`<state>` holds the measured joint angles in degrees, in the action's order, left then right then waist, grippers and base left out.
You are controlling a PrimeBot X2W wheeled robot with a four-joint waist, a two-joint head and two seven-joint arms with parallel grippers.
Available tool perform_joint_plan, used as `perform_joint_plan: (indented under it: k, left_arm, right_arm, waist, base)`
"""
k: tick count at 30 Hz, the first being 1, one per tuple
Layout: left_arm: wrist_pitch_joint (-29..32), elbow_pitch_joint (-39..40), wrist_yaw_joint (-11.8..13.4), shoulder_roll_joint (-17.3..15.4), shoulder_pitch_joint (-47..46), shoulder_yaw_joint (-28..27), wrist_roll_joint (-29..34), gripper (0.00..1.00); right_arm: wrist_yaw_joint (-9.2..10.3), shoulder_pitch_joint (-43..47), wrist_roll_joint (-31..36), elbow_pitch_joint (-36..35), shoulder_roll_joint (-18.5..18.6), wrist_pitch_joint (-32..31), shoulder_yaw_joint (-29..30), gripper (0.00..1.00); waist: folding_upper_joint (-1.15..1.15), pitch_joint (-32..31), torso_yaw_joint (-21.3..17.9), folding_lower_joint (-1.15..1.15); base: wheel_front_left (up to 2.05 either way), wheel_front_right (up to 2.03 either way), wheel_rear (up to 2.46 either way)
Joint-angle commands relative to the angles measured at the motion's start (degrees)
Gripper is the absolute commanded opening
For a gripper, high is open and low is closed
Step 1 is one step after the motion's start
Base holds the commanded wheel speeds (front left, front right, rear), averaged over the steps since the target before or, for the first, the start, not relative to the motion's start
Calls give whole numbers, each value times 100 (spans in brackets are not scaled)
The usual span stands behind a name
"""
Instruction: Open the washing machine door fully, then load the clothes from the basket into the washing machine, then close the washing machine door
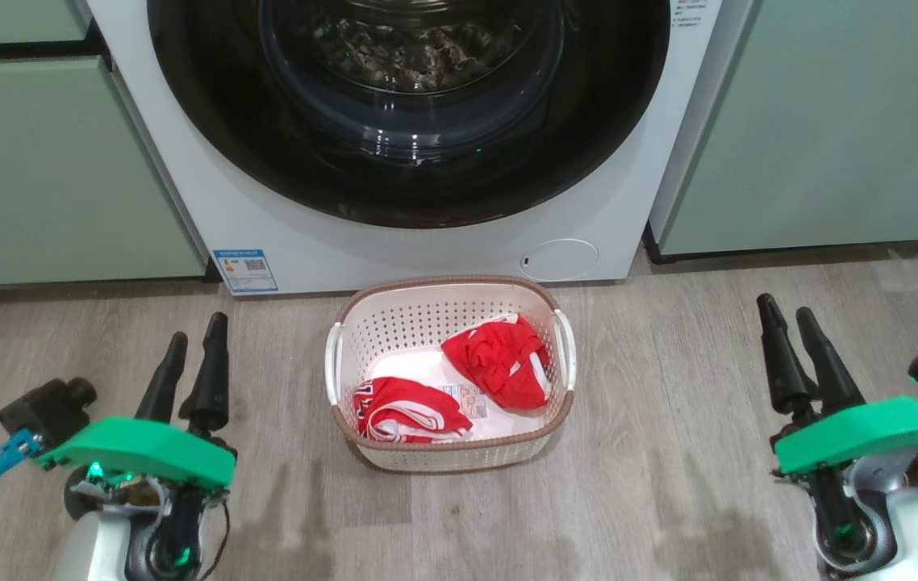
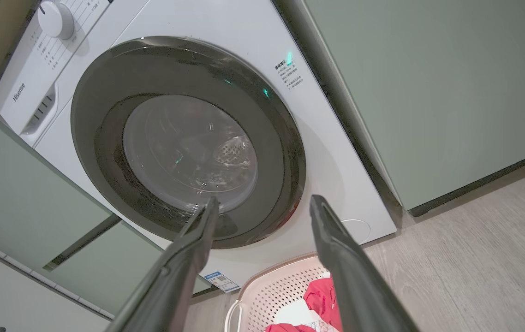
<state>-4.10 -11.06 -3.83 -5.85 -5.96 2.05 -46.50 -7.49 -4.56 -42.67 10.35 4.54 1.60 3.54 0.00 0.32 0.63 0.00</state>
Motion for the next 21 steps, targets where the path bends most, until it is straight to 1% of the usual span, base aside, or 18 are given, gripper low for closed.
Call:
perform_joint_plan:
  k: [1, 9, 21]
  left_arm:
    - [-67, 208, 13, -140, -388, -83, 143, 100]
    - [-201, 239, 199, -270, -388, 105, 910, 100]
    - [-419, 336, 527, -386, -396, 258, 1780, 100]
  right_arm:
    - [-1, -334, 139, -221, 46, 73, -76, 100]
    - [-1, -333, 824, -86, 1, 199, -132, 100]
    - [0, -419, 1881, 138, -80, 502, -135, 100]
  waist:
    - [0, 0, -3, 0]
    - [0, 43, -18, 0]
    - [0, 152, -27, 0]
  base:
    - [0, 0, 0]
    - [0, 0, 0]
    - [0, 0, 0]
